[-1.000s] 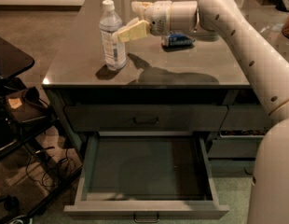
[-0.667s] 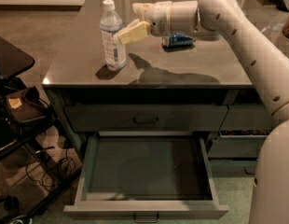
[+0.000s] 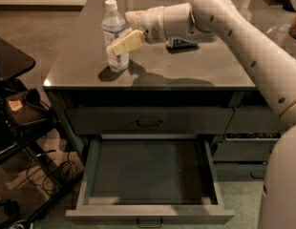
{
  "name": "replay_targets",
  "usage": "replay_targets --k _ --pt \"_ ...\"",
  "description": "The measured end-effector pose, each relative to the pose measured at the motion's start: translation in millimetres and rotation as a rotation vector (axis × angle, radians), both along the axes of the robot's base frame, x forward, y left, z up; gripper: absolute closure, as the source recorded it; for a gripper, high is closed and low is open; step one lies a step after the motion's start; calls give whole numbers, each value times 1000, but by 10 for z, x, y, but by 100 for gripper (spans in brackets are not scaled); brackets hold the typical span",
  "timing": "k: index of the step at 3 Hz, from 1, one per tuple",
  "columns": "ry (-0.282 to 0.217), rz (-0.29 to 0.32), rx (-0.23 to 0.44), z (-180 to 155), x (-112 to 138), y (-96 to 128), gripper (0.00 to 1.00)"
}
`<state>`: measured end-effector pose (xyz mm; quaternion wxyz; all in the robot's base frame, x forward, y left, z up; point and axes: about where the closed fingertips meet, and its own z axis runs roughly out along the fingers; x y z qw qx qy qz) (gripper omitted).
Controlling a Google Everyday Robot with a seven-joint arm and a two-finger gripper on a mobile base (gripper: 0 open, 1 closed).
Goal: Place blue plastic bottle into middle drawer
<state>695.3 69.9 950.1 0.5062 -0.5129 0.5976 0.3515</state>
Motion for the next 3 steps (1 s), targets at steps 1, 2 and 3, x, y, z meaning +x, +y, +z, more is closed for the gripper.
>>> replay_targets --k 1,2,3 --pt "17 47 -8 -52 -85 190 0" --pt "22 83 12 -2 -34 447 0" --pt "20 85 13 10 -33 465 0"
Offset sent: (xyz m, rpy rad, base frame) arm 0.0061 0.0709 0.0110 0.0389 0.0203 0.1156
